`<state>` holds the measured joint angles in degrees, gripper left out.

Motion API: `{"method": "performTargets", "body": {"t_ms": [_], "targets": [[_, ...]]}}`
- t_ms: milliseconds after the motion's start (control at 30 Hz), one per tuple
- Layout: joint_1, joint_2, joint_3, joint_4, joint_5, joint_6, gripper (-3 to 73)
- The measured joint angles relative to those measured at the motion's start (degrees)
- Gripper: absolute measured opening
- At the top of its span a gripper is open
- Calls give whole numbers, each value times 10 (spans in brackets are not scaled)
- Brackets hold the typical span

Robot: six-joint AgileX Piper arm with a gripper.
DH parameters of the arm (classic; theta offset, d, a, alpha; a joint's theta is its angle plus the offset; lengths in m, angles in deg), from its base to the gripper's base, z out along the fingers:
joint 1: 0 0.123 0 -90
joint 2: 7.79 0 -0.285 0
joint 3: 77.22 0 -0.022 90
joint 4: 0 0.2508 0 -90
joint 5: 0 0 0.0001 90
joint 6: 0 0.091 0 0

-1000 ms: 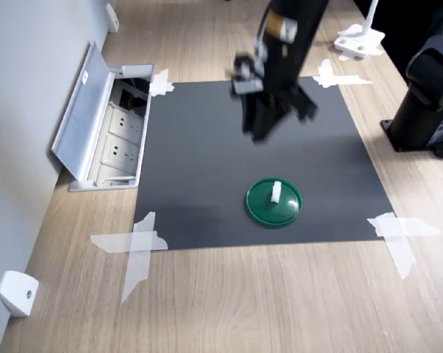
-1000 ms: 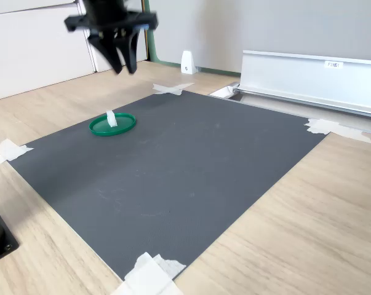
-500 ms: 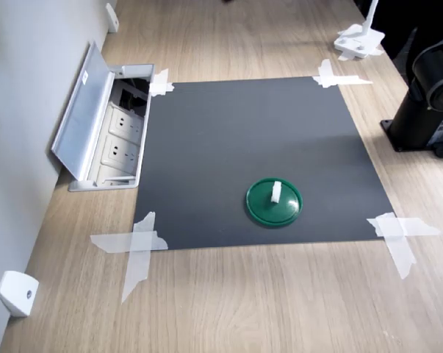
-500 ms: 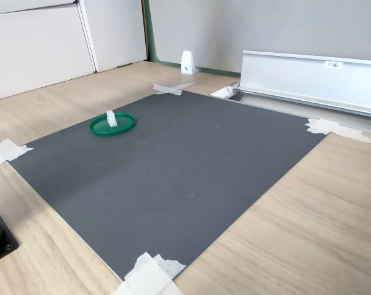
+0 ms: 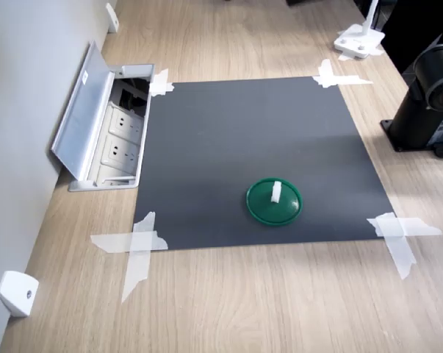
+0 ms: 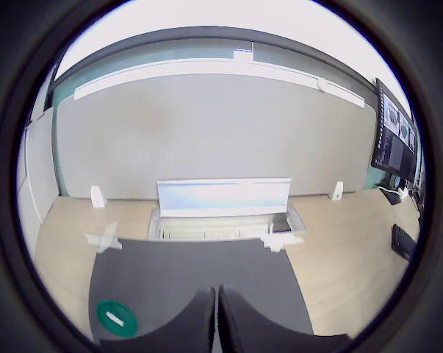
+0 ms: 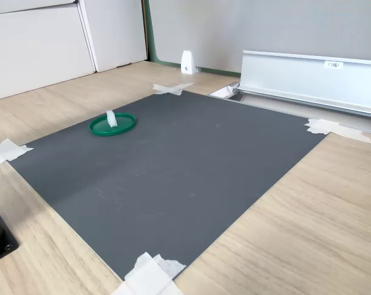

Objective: Grasp a white terminal and put it on the green lid.

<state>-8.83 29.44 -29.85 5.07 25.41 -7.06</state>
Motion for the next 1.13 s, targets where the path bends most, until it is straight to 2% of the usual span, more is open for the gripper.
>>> {"method": "performTargets", "body": {"t_ms": [267,533,1133], "targets": [[0,-170,160,5,-57,0,-7],[0,-275,247,5,-122,0,-7],[0,-301,267,5,-138,1,-8]]}}
